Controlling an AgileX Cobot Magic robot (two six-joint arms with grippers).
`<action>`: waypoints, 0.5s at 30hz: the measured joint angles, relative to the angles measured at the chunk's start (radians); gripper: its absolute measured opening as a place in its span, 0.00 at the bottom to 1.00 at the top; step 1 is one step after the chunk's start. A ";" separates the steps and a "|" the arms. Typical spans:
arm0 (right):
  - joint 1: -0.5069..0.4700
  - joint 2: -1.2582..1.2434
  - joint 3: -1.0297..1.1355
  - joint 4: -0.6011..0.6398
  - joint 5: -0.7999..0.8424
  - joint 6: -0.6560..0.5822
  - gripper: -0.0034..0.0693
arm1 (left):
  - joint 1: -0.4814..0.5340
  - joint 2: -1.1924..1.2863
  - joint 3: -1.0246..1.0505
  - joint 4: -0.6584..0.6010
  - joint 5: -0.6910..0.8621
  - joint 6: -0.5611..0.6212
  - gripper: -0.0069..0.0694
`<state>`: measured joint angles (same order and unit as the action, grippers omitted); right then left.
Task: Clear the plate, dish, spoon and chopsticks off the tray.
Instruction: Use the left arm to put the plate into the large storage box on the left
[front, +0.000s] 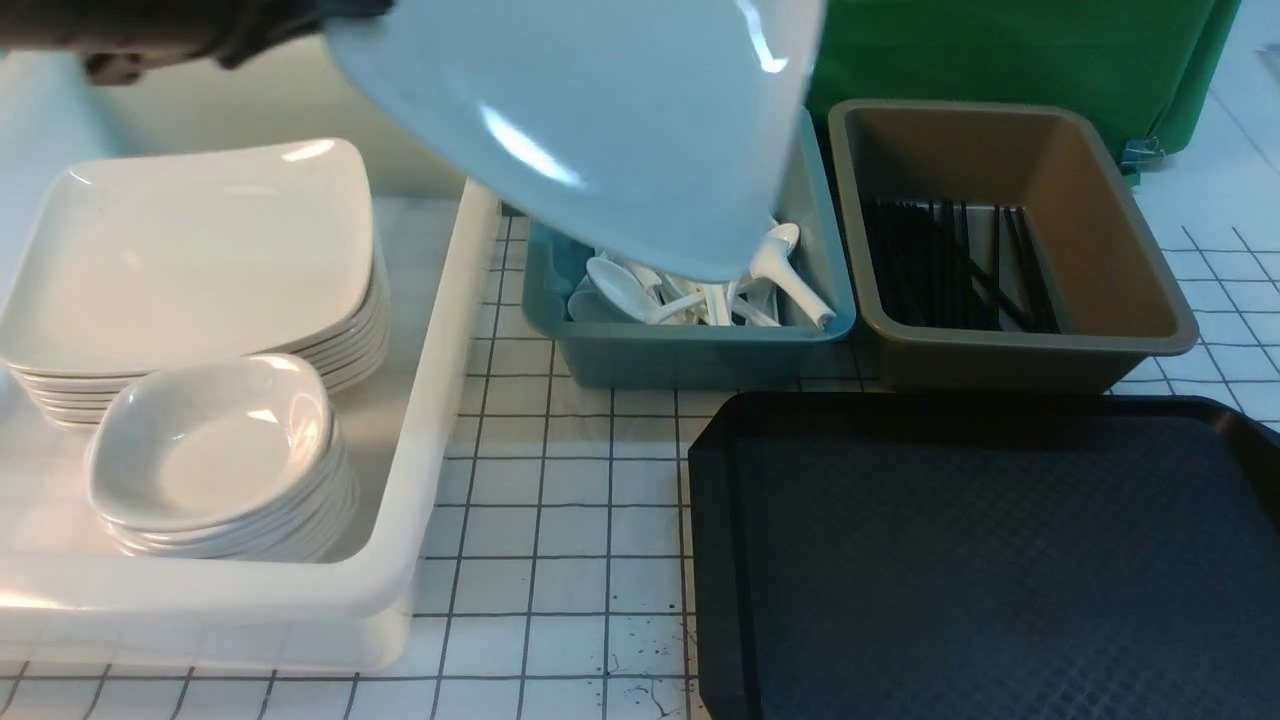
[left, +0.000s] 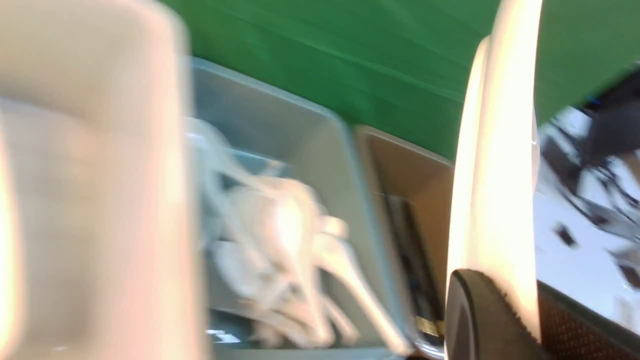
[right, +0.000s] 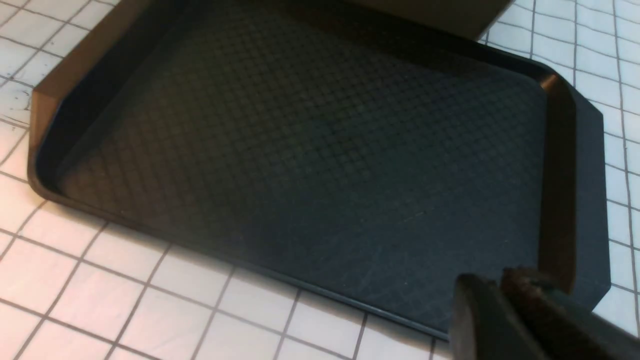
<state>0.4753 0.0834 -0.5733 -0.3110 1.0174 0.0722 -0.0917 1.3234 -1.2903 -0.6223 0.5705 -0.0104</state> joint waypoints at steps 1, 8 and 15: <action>0.000 0.000 0.000 0.000 0.000 0.000 0.21 | 0.040 -0.001 0.000 0.011 0.021 0.010 0.11; 0.000 0.000 0.000 0.000 0.000 0.003 0.22 | 0.221 -0.001 0.000 0.039 0.071 0.010 0.11; 0.000 0.000 0.000 0.000 0.000 0.034 0.22 | 0.422 -0.001 0.000 -0.001 0.061 0.010 0.11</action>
<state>0.4753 0.0834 -0.5733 -0.3110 1.0174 0.1067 0.3300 1.3222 -1.2903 -0.6231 0.6318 0.0000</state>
